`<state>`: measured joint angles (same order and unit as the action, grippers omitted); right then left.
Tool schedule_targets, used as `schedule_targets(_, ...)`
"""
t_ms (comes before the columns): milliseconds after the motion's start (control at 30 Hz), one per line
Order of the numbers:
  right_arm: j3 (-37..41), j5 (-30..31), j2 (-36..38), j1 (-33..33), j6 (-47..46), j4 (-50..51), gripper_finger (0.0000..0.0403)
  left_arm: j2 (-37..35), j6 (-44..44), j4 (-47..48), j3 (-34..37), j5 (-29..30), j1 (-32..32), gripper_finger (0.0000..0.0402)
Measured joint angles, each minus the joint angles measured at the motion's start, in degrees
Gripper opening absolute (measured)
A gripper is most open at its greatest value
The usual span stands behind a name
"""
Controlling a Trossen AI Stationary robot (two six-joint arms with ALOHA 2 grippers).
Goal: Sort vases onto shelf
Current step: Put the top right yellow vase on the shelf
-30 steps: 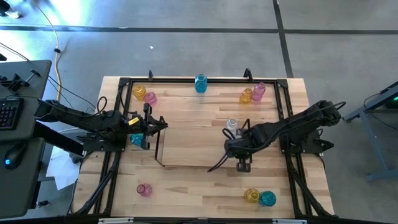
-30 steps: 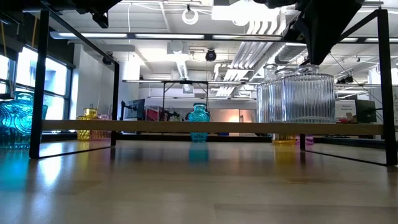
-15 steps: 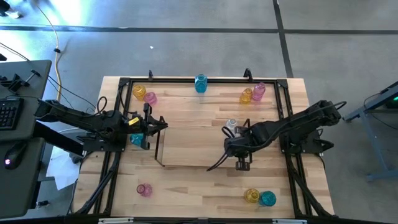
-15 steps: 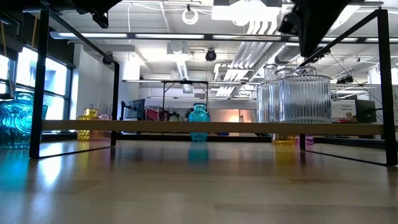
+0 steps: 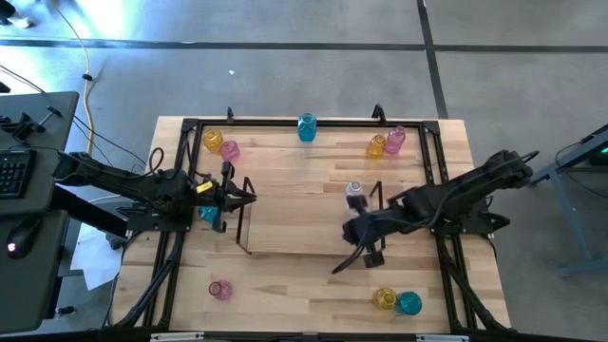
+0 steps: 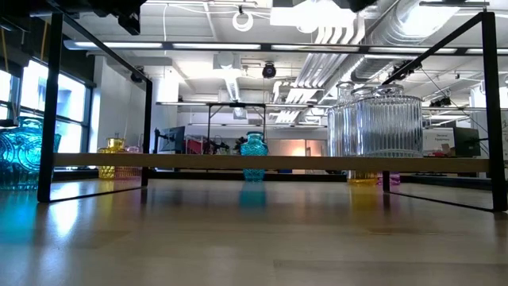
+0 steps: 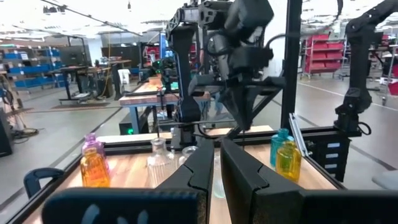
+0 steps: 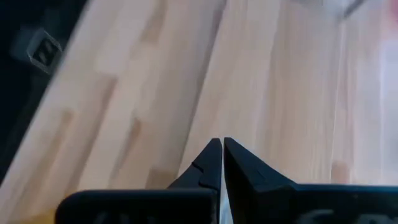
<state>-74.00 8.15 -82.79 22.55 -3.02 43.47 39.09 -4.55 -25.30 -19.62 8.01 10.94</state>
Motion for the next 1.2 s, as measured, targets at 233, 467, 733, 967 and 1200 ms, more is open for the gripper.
schedule_targets(233, 7.33, 1.34, 5.32, -0.51, 7.63, -14.09, 0.0000, 0.04, 0.88, 0.86, 0.00, 0.22, 0.00, 0.0019)
schedule_targets(467, 14.43, 5.35, 12.57, -3.01, 9.10, -20.92, 0.0000, 0.13, 0.88, 1.38, 0.00, 0.68, -0.02, 0.0019)
schedule_targets(733, 25.42, 5.35, 20.89, -10.52, 14.94, -36.47, 0.0000, 1.83, 1.31, 1.40, 0.00, 2.00, -0.04, 0.0019)
schedule_targets(967, 26.49, 11.51, 25.96, -19.31, 8.03, -35.58, 0.0000, 2.86, 0.30, 1.20, 0.00, 3.28, -0.04, 0.0019)
schedule_targets(1200, 26.49, 13.58, 27.75, -29.09, -0.33, -27.17, 0.0000, 2.80, -0.59, 0.02, 0.00, 4.40, -0.11, 0.0019)
